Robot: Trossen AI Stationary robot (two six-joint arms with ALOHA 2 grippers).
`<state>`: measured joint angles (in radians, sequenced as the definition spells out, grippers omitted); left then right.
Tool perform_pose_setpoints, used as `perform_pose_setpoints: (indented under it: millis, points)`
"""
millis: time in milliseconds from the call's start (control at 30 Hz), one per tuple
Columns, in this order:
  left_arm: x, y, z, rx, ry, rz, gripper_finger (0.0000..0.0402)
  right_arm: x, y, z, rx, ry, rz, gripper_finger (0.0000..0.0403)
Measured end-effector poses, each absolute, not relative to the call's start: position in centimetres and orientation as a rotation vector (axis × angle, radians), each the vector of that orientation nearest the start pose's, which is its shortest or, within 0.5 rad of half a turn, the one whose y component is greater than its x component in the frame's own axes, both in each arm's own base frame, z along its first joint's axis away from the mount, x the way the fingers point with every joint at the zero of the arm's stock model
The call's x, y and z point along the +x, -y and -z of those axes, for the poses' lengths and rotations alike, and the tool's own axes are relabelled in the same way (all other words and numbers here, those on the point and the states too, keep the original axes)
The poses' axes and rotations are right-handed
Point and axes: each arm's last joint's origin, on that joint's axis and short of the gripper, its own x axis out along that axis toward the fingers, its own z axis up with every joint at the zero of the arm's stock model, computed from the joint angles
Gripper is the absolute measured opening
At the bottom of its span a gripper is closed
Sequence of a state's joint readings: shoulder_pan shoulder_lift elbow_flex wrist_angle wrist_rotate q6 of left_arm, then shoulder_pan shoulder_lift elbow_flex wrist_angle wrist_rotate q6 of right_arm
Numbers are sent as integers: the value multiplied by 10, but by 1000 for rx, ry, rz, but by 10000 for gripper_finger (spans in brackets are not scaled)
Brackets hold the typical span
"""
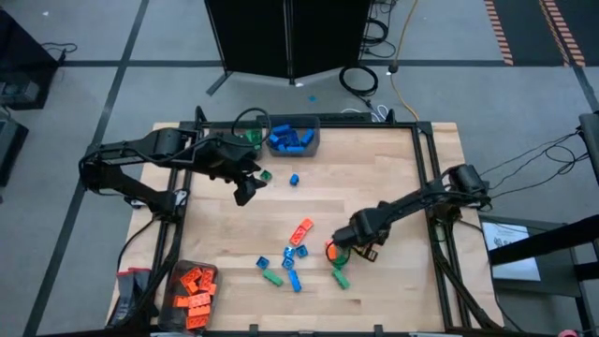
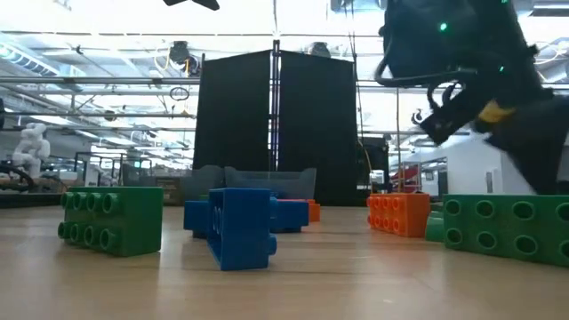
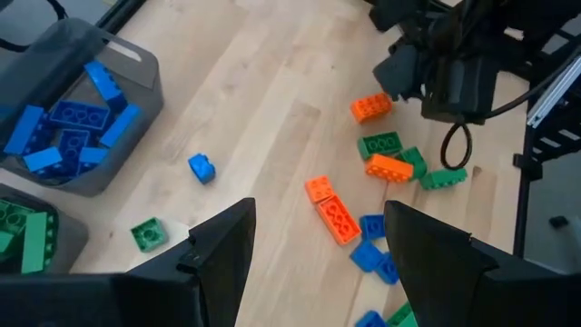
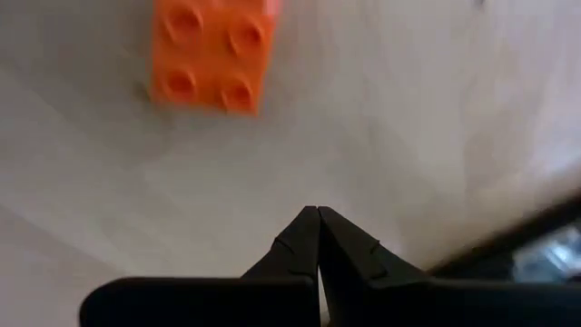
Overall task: Sort blocks
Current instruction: Put the green gamepiece into the top left black bin
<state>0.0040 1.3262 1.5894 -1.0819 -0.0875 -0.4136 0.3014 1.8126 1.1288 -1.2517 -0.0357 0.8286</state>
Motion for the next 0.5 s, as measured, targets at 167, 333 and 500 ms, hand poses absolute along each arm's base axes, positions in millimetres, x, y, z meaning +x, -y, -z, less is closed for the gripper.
perform_pose_setpoints:
  millis: [167,333,500]
  points:
    - [243,-4,-411,-356,-788,-254,244,280,-81,-145,406,-1701,480,0]
    - [242,-4,-410,-354,-798,-256,244,304,-54,-141,455,-1528,454,0]
    - [242,-4,-410,-343,-798,-275,244,339,-11,-157,418,-1276,410,0]
